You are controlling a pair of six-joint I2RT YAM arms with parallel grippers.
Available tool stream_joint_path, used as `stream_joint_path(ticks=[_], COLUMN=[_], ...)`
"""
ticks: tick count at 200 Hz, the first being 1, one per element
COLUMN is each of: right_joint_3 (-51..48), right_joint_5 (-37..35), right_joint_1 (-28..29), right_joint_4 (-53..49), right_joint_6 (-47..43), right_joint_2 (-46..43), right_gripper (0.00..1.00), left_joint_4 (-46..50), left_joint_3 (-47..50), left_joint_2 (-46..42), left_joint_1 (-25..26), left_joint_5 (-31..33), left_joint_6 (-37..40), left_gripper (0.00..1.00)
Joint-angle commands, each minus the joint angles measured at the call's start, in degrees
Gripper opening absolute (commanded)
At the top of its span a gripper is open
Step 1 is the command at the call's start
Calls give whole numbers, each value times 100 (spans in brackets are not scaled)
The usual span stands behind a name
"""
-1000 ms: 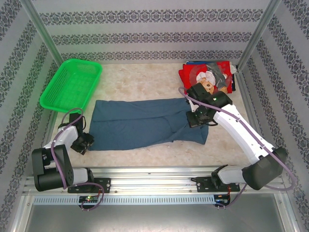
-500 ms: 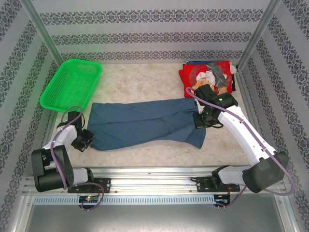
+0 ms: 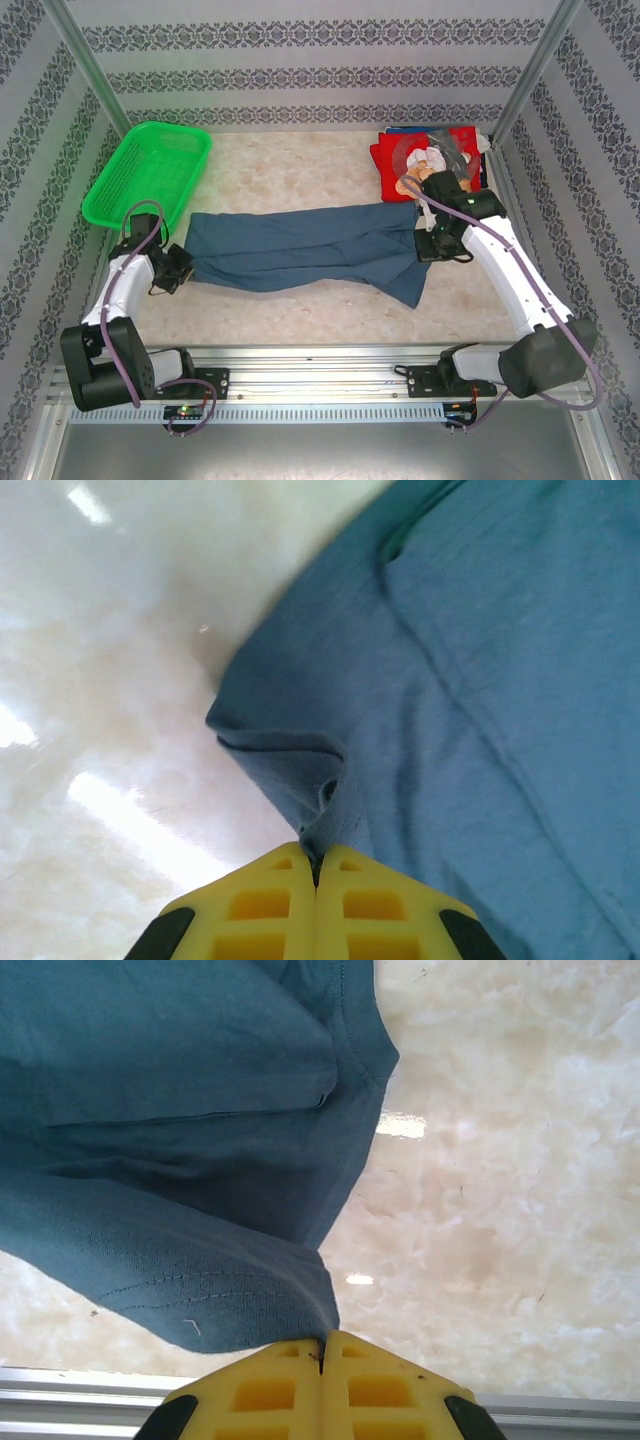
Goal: Fold and stack the t-shirts
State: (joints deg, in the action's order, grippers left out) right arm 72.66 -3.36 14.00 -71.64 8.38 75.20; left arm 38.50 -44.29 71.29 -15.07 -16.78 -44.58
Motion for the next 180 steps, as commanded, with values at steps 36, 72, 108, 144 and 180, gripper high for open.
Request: stream_joint_path(ticks=[36, 72, 108, 144, 180], right_joint_3=[409, 719, 943, 1164, 1375], right_joint_5=[-252, -321, -497, -682, -871], right_joint_1=[-119, -105, -90, -48, -1], right_joint_4=[268, 471, 624, 712, 770], right_joint_6=[-543, -684, -941, -1000, -1102], right_joint_2=[571, 1014, 1378, 1744, 2056], right_gripper=[0, 0, 0, 0, 0], left_joint_4=[-112, -286, -341, -420, -428], left_joint_3=[-858, -1091, -1423, -1661, -1856], left_joint_2=[631, 1083, 1500, 1805, 2103], left_joint_1=[22, 24, 30, 30, 30], left_joint_5=[-216, -276, -301, -311, -266], left_joint_6=[348, 413, 520, 547, 658], left_gripper=[0, 0, 0, 0, 0])
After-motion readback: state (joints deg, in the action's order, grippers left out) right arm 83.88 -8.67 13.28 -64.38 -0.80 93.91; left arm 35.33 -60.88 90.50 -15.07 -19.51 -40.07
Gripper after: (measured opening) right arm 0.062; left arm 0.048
